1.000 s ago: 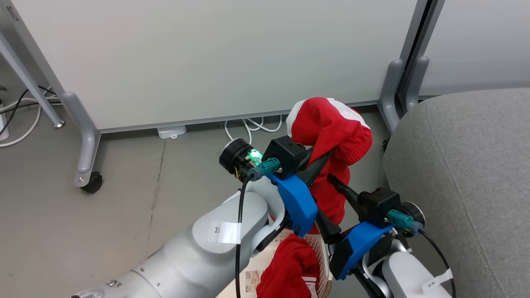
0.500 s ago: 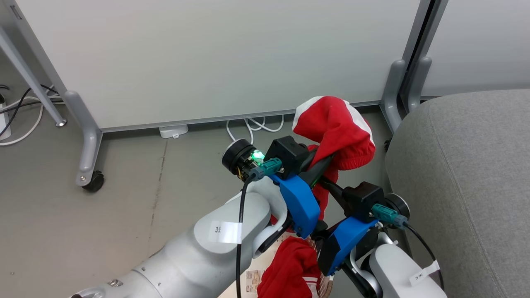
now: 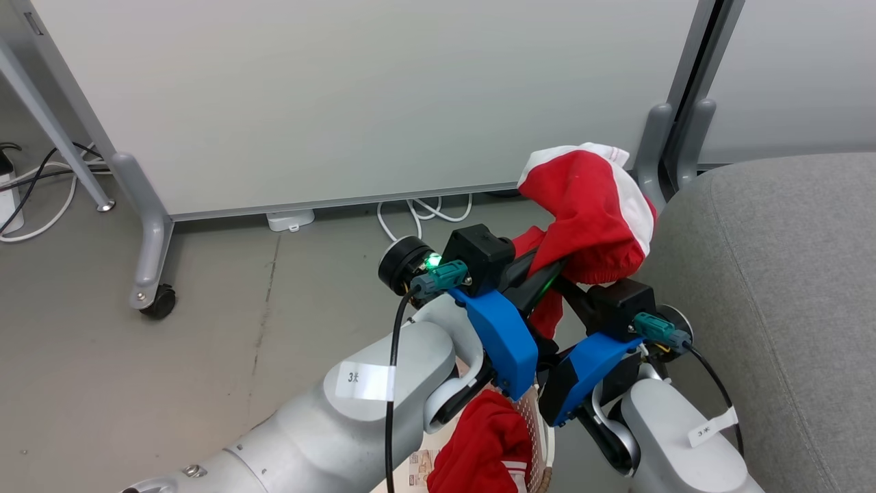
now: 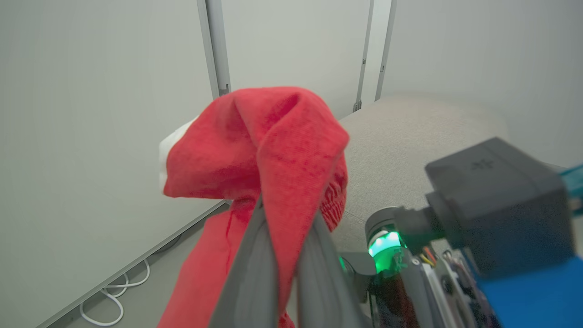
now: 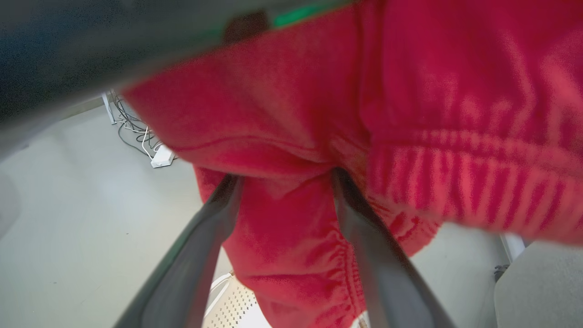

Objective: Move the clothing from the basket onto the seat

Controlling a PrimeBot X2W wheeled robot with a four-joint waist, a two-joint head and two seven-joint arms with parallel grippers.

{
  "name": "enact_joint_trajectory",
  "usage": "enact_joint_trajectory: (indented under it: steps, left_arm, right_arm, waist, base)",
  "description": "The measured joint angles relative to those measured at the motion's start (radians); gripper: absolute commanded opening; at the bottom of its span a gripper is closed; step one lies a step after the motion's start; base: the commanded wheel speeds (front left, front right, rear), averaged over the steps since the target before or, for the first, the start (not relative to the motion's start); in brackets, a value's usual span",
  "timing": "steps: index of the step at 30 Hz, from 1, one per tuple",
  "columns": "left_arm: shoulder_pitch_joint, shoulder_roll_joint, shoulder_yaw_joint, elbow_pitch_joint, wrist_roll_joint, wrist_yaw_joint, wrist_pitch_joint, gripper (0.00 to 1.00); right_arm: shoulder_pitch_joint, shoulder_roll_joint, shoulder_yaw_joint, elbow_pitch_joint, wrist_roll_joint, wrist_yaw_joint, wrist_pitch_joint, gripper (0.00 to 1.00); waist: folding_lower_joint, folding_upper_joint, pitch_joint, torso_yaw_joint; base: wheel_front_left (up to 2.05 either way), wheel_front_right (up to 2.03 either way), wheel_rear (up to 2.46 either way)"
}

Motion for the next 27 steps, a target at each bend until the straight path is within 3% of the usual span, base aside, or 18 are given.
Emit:
enact_joint_trajectory:
  steps: [6,7,9,27]
  left_arm:
    - [0.001,0.000,-0.007,-0.005,-0.016,-0.005,0.000,0.00]
    - [0.001,0.000,-0.007,-0.006,-0.017,-0.005,0.000,0.00]
    - [0.002,0.000,-0.010,-0.005,-0.017,-0.005,0.000,0.00]
    - [0.003,0.000,0.002,0.020,-0.014,-0.001,0.000,0.00]
  right_arm:
    - [-0.041,0.000,0.034,0.061,0.011,0.000,-0.026,1.00]
    - [-0.045,0.000,0.038,0.067,0.012,0.000,-0.028,0.57]
    - [-0.051,0.000,0.045,0.076,0.020,0.000,-0.036,0.00]
    - [-0.063,0.000,0.063,0.116,0.028,0.000,-0.066,0.00]
  waist:
    - [0.0000,0.0000,-0.001,0.008]
    - [0.0000,0.0000,0.000,0.009]
    - [0.0000,0.0000,0.000,0.010]
    - [0.0000,-0.0001,-0.002,-0.003]
  base:
    - [0.00,0.00,0.00]
    - [0.00,0.00,0.00]
    - [0.00,0.00,0.00]
    - [0.00,0.00,0.00]
